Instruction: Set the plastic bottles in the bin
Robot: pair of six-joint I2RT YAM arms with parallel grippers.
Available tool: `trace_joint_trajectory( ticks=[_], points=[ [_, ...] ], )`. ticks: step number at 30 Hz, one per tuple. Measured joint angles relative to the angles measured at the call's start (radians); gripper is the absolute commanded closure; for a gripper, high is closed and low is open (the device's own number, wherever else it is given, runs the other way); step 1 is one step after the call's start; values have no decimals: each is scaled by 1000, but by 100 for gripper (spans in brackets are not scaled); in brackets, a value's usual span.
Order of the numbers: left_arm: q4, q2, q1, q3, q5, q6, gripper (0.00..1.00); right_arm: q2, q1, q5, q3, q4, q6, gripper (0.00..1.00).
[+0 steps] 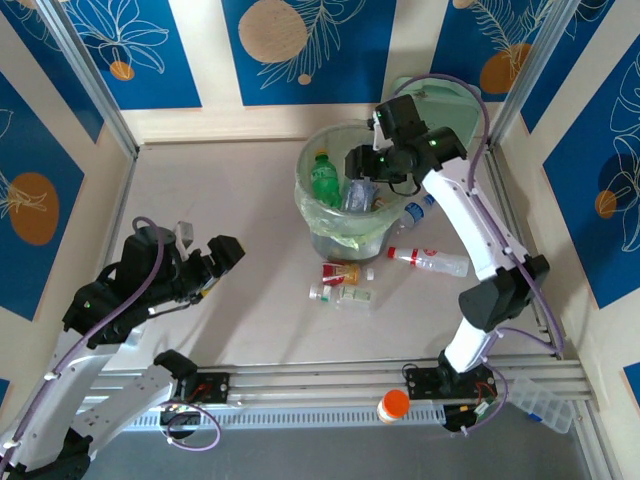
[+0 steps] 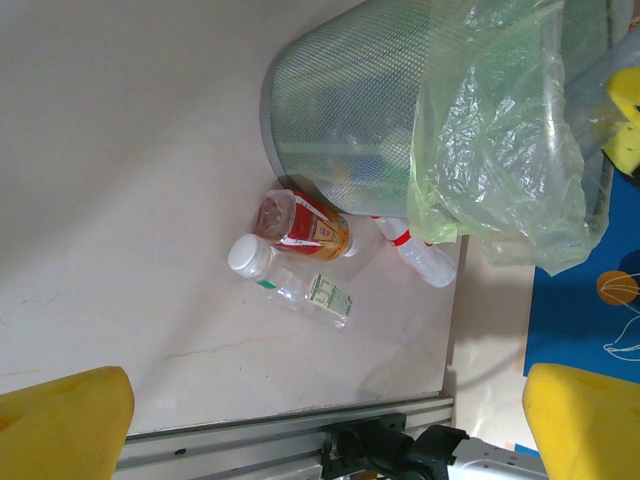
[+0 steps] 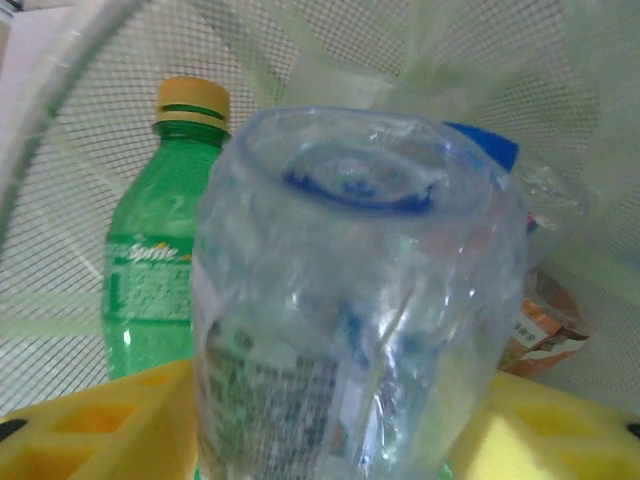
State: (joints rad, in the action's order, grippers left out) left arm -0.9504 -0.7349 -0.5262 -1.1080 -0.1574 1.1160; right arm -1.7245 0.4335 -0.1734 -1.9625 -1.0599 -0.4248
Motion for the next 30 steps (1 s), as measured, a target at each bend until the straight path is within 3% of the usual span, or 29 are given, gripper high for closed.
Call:
trace_joint_trajectory(
  ticks=[6, 15, 20, 24, 30],
  points=[
    [0, 0, 1, 0, 0, 0, 0, -57, -4, 5, -5, -13, 3, 19],
    [-3, -9, 3, -3, 0, -8, 1, -38, 19, -53, -171, -35, 25, 16],
    [-10, -21, 3, -21, 0, -19, 1, 38, 59, -91, -187, -44, 51, 19],
    [-16, -21, 4, -30, 0, -23, 1, 147, 76, -90, -114, -44, 54, 24],
    [-26, -7, 5, -34, 1, -23, 1, 416, 36, -82, 157, -19, -5, 30]
  ],
)
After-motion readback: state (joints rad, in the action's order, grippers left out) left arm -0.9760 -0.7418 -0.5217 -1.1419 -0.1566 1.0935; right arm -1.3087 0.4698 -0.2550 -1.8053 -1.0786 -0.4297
